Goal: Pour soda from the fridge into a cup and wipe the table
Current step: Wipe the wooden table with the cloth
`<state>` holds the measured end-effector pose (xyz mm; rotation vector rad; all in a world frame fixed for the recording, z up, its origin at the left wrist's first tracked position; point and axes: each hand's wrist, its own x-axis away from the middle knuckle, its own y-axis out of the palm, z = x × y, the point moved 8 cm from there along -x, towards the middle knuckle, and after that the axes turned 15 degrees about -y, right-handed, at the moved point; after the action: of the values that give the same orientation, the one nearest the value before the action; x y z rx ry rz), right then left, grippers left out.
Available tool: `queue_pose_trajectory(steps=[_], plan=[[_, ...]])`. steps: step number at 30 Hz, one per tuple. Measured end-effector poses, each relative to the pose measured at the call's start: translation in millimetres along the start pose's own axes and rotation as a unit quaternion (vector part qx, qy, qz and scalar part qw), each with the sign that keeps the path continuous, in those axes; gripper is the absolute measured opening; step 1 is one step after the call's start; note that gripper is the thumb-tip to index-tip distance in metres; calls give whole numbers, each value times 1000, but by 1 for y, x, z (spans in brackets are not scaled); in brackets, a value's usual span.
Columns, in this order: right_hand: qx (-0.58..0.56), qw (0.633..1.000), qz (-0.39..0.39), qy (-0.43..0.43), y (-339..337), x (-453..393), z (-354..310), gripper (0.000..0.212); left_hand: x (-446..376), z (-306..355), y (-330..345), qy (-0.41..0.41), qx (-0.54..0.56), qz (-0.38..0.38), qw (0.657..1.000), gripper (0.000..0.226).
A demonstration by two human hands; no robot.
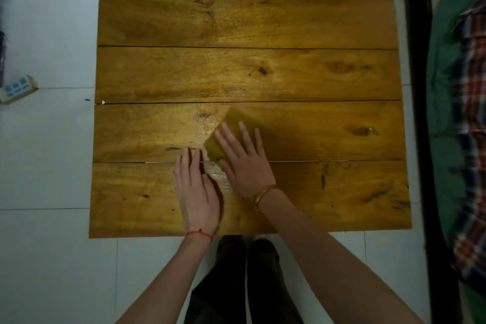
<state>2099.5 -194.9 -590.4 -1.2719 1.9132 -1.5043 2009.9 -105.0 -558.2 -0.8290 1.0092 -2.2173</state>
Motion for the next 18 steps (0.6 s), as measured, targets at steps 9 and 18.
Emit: queue_pose_trajectory(steps=[9,18], plan=[[-147,980,126,43,-28,102,4,44,35,-10,-7,-119,80,-31,989,45],[-393,811,65,429,-6,141,33,29,13,-1,0,-298,111,-89,944,38]])
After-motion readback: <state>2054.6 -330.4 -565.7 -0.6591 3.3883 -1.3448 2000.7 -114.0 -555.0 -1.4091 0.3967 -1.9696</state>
